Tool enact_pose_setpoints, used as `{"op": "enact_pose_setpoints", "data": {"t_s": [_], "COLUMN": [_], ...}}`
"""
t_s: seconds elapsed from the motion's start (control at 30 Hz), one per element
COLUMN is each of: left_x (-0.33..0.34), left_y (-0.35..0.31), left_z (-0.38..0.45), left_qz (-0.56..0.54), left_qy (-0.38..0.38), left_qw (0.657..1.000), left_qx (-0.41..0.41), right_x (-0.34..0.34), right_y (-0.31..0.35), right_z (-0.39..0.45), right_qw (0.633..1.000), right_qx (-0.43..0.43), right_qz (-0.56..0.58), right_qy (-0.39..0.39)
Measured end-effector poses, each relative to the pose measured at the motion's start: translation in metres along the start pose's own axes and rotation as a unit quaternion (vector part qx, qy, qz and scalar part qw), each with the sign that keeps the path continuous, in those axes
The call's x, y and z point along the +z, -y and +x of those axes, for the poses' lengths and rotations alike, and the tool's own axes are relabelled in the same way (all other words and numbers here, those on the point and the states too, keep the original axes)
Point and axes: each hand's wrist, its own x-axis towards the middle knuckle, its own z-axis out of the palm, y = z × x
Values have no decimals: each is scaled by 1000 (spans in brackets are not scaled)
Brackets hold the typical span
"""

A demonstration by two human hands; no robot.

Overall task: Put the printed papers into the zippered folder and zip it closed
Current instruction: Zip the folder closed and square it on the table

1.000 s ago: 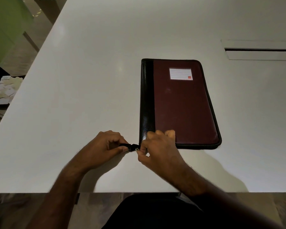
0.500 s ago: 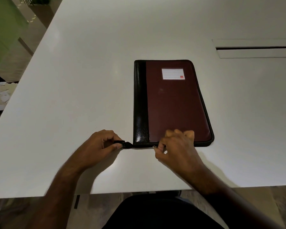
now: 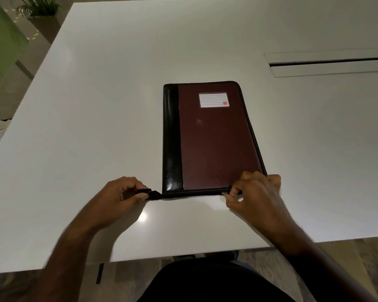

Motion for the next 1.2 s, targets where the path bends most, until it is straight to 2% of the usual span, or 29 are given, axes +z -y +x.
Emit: {"op": "enact_pose_setpoints", "data": {"t_s": [0.37, 0.7, 0.8, 0.9, 1.0, 1.07, 1.2], "left_x": [-2, -10, -9, 7, 39, 65, 116], "left_y": [-11, -20, -31, -57, -93, -114, -138], "left_z": [0, 4, 9, 19, 35, 49, 72], "left_qz": [-7, 13, -5, 34, 108, 146, 163], "left_qy": [2, 37, -16, -102, -121, -96, -2], "left_qw": [999, 998, 999, 994, 978, 967, 958], "left_qx": [-31, -40, -39, 21, 135, 187, 236], "right_x": [-11, -17, -15, -11, -9, -9, -12], "right_y": [-64, -93, -102, -109, -112, -113, -114], "right_z": [-11, 3, 6, 6, 8, 9, 8], "right_qw": [998, 998, 996, 989, 986, 983, 978], "right_qx": [39, 11, -21, -40, -41, -36, -31], "right_qz": [24, 45, 85, 139, 163, 181, 206], "right_qy": [-34, -53, -35, -20, -16, -7, 5]}}
